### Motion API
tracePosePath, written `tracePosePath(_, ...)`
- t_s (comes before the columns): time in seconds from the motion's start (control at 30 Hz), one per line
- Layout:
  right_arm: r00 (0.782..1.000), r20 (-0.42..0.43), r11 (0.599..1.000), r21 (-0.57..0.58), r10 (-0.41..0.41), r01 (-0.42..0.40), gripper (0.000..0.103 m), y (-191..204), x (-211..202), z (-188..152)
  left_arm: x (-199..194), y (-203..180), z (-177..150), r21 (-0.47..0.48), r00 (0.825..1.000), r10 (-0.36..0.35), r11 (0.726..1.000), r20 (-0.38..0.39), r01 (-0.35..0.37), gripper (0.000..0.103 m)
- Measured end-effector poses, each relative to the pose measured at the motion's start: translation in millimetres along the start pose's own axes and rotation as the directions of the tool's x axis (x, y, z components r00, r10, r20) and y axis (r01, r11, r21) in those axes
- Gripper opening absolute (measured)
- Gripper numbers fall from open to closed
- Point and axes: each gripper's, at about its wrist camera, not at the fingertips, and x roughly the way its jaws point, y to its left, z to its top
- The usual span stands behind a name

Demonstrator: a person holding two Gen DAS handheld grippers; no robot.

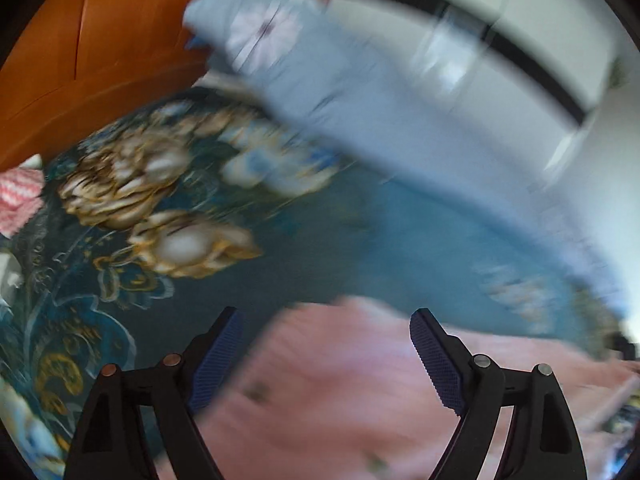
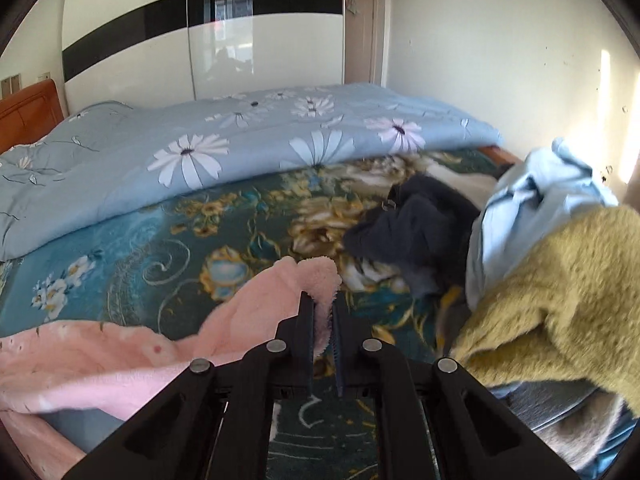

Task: Fold clothes
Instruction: 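Grasp the pink garment edge with the left gripper while the right gripper grasps another edge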

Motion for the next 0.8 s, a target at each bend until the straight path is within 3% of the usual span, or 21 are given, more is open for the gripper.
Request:
tracePosePath(0.03, 1.0, -0.011, 1.0, -0.004, 0.001, -0.001, 0.008, 1, 4, -3, 19, 4, 4, -0.011, 0.997, 0.045, 0.999, -0.056, -0.045, 0.088)
tracePosePath(0.07, 1.0, -0.022, 1.0, -0.008, 0.001, -0.001, 0.008, 1, 7, -6, 30, 9, 3, -0.041, 0.995, 0.042, 0.998, -0.087, -0.046, 0.086)
tracePosePath(0.17, 0.999, -0.038, 1.0, -0.021, 0.002, -0.002, 0.008, 6, 14, -8, 42, 22, -4, -0.16, 0.989, -0.124, 0.981, -0.082, 0.11, 0.083)
tracePosePath(0.2, 0.999, -0.039, 1.0, -0.021, 0.004, -0.005, 0.008, 8, 15, -7, 42, 19, -6, -0.145, 0.989, -0.128, 0.983, -0.076, 0.116, 0.057)
tracePosePath(0.23, 0.999, -0.037, 1.0, -0.014, 0.008, -0.009, 0.008, 10, 17, -5, 43, 17, -8, -0.129, 0.988, -0.131, 0.984, -0.077, 0.12, 0.038)
tracePosePath(0.27, 0.999, -0.035, 1.0, -0.006, 0.014, -0.014, 0.008, 12, 18, -3, 44, 12, -8, -0.116, 0.988, -0.123, 0.987, -0.091, 0.113, 0.031)
tracePosePath(0.4, 0.999, 0.017, 0.999, 0.029, 0.04, -0.041, 0.008, 18, 8, 14, 14, 0, 8, -0.137, 0.992, -0.121, 0.983, 0.023, 0.123, 0.028)
tracePosePath(0.53, 0.976, 0.209, 0.993, 0.087, 0.063, -0.082, 0.008, 5, -30, 32, -31, -4, 34, -0.105, 0.978, -0.087, 0.989, 0.189, 0.108, 0.028)
tracePosePath(0.6, 0.973, 0.226, 0.992, 0.102, 0.052, -0.077, 0.008, -2, -30, 24, -47, -4, 46, -0.086, 0.966, -0.052, 0.993, 0.253, 0.076, 0.028)
tracePosePath(0.63, 0.975, 0.216, 0.992, 0.104, 0.049, -0.073, 0.008, -4, -26, 19, -38, -1, 47, -0.087, 0.975, -0.001, 0.996, 0.224, 0.021, 0.029)
tracePosePath(0.7, 0.993, 0.111, 0.994, 0.093, 0.044, -0.054, 0.008, -8, -1, -1, -14, 6, 41, -0.092, 0.987, 0.076, 0.994, 0.145, -0.063, 0.029)
tracePosePath(0.8, 0.998, -0.054, 0.993, 0.118, 0.038, -0.031, 0.008, -17, 40, -38, 23, 26, 23, -0.169, 0.996, 0.078, 0.983, 0.049, -0.068, 0.032)
